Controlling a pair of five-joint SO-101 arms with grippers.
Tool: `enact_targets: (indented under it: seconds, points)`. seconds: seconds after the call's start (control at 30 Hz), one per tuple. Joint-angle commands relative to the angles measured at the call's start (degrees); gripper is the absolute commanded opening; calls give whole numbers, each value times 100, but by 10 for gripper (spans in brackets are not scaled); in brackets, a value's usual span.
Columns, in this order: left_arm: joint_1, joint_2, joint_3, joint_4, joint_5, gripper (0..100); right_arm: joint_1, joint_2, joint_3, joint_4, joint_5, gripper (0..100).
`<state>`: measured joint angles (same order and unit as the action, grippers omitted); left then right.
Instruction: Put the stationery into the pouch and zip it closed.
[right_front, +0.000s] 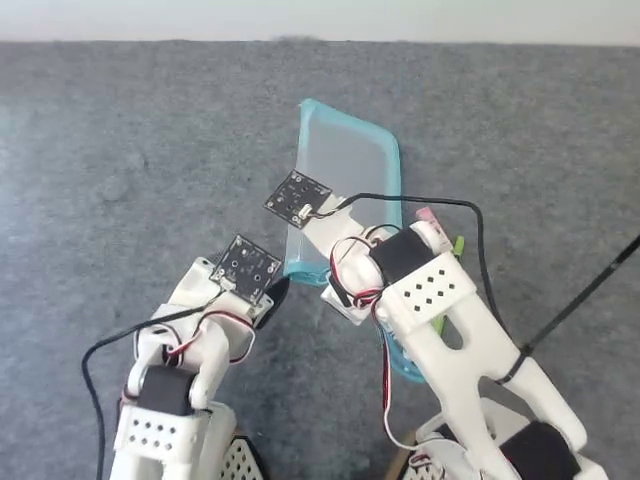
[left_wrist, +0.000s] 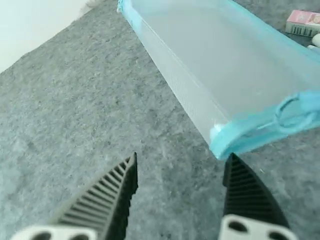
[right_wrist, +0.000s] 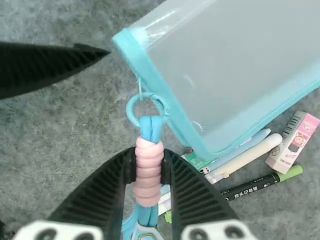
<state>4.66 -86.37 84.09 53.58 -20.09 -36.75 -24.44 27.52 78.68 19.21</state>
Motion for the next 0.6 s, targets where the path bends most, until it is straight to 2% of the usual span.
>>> enact_targets:
  seconds: [0.0, 0.17, 0.33, 0.5, 0.57]
  points:
    - [-53, -633, -312, 396, -158, 268, 110, -312, -79, -75, -70, 7]
    - [-44, -730, -154, 211, -132, 268, 101, -435, -97, -22, -70, 7]
    - [-79, -730, -277, 132, 413, 268, 154, -1068, -97, 92, -44, 7]
    - [-88, -756, -462, 123, 932, 268, 637, -1358, -527, 251, 35, 6]
    - [-88, -756, -497, 123, 985, 268, 760, -1279, -993, 567, 308, 6]
